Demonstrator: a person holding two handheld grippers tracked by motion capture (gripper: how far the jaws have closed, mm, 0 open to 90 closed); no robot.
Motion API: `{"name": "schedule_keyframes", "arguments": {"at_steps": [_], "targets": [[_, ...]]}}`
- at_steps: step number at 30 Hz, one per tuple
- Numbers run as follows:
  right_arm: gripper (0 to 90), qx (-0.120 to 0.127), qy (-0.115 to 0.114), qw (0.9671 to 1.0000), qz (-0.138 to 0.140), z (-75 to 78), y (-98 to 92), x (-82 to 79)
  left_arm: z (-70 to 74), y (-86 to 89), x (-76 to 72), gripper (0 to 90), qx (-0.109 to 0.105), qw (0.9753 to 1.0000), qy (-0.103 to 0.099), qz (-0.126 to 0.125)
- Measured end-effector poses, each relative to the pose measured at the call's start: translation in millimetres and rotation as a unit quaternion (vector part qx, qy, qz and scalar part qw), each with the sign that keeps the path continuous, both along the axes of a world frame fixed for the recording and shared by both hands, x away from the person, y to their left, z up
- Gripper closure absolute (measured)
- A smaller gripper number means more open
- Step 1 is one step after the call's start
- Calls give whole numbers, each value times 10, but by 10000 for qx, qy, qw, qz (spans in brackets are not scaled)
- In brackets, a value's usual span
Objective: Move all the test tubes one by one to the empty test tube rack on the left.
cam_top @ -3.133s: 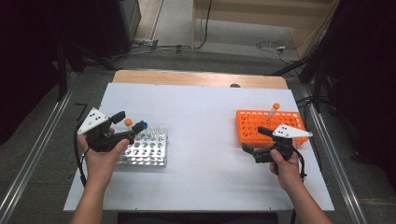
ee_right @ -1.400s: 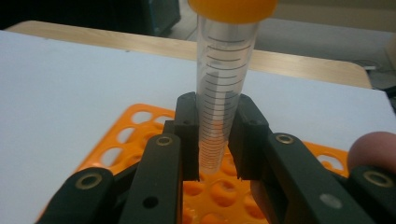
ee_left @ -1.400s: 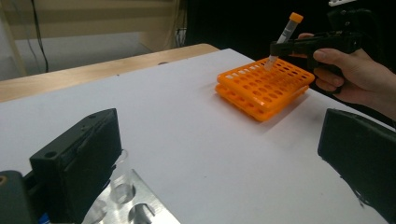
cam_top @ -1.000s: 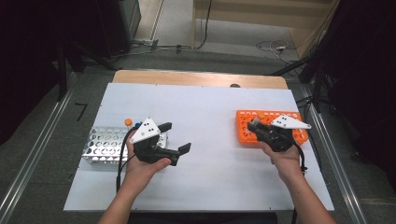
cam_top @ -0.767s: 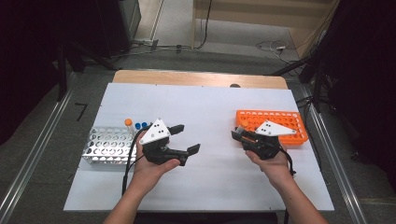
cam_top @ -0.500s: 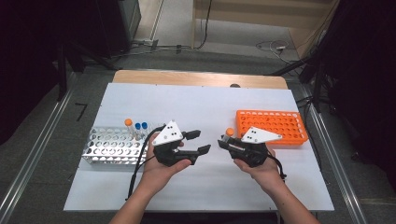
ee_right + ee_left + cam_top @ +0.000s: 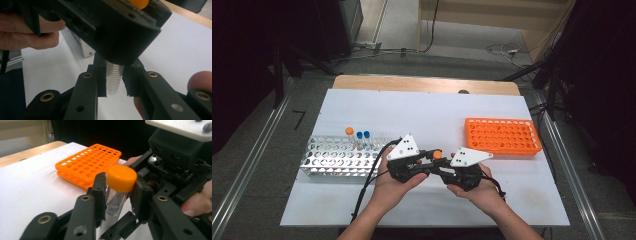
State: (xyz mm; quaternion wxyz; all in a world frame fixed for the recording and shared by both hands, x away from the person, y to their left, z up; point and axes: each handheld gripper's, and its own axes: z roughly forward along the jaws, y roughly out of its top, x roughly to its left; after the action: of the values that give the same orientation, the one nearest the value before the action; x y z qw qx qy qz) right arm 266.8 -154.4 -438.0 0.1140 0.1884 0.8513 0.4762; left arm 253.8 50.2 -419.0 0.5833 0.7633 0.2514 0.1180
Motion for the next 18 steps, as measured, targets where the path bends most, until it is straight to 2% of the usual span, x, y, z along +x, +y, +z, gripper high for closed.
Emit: {"name": "schedule_keyframes", "arguments": {"at_steps": [3, 7, 8, 9, 11, 12, 14, 16, 17, 18], "targets": [[714, 46, 13, 10000, -16, 0, -8, 5, 10, 28, -9, 706, -4, 10000, -34, 70], [634, 84, 68, 9999, 89, -2, -28, 7, 47, 103, -21, 707, -61, 9997, -105, 227], [573, 138, 74, 9998, 159, -10, -58, 13, 55, 122, -22, 707, -62, 9996, -119, 248], [573, 138, 74, 9998, 159, -10, -58, 13, 66, 147, -24, 707, -77, 9995, -127, 284], [517, 236, 70, 9995, 173, -13, -116, 23, 86, 205, -28, 707, -92, 9992, -149, 350], [466, 322, 35, 9994, 109, -13, -193, 42, 98, 241, -28, 708, -115, 9990, -157, 401], [435, 360, 30, 9993, 70, -13, -240, 53, 127, 331, -26, 708, -164, 9984, -164, 523], [312, 402, -21, 9991, -135, -27, -391, 103, 147, 406, -21, 707, -172, 9977, -180, 624], [312, 402, -21, 9991, -135, -27, -391, 103, 156, 449, -20, 707, -182, 9973, -198, 682], [224, 420, -20, 9986, -326, -37, -488, 135, 168, 494, -19, 708, -185, 9969, -199, 744]]}}
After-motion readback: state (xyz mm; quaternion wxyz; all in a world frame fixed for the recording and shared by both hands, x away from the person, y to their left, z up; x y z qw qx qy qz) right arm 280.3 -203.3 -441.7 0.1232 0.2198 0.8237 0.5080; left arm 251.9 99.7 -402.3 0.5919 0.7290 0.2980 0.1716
